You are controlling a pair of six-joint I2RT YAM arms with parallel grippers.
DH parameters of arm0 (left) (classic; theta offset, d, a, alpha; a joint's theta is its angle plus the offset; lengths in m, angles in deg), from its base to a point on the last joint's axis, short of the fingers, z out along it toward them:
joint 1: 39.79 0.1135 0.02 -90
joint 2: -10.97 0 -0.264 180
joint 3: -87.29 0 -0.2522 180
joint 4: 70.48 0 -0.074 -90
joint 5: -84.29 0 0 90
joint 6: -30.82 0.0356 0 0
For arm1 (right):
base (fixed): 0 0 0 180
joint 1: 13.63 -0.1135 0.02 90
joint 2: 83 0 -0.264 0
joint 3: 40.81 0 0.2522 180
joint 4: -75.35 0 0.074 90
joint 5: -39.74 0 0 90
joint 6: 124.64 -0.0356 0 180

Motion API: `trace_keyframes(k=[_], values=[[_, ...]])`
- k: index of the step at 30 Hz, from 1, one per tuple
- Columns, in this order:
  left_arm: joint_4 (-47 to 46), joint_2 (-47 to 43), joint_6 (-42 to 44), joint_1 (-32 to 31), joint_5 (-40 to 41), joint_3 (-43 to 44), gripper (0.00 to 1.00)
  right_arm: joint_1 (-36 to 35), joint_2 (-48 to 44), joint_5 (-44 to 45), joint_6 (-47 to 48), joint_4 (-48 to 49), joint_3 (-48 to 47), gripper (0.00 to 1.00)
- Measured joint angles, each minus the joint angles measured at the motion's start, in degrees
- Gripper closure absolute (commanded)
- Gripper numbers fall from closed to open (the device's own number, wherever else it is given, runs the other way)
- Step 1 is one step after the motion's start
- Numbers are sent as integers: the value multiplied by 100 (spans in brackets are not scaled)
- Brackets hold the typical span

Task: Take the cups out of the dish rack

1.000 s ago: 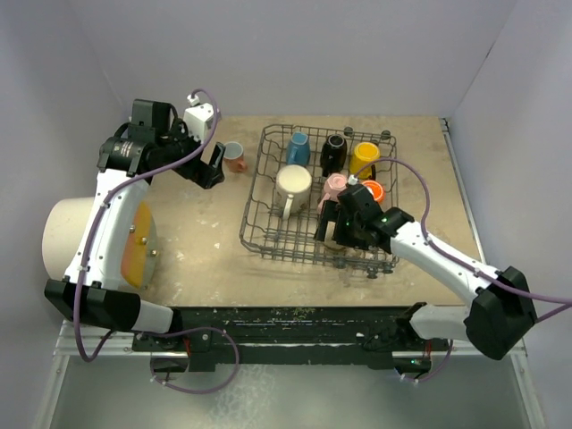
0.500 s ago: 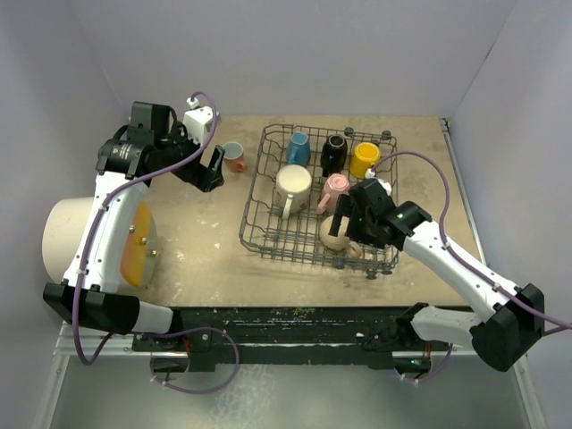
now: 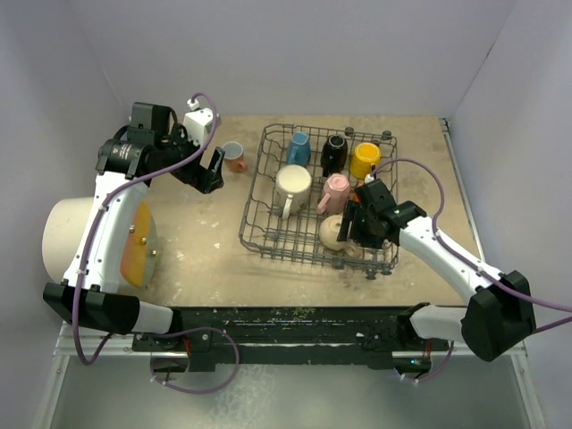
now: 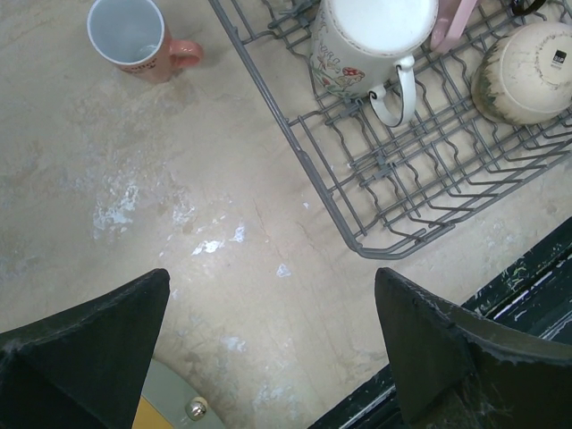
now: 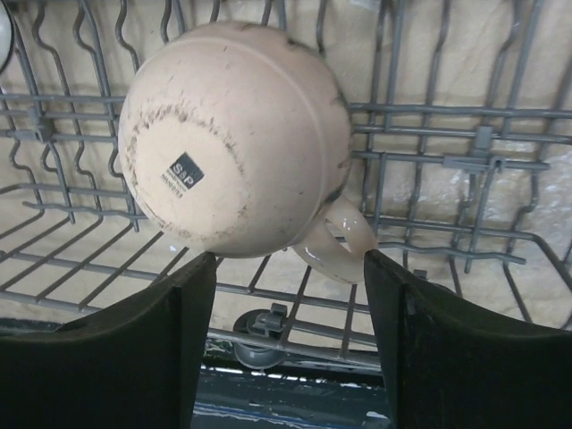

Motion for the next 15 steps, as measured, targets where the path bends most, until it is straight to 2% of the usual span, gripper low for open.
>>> trace_keyframes(k=[6, 15], values=[[9, 0, -4, 0, -2, 2, 1, -20, -44, -424, 177, 387, 400, 37], [9, 0, -15, 0, -22, 2, 1, -26, 52, -577, 323, 592, 645, 51]])
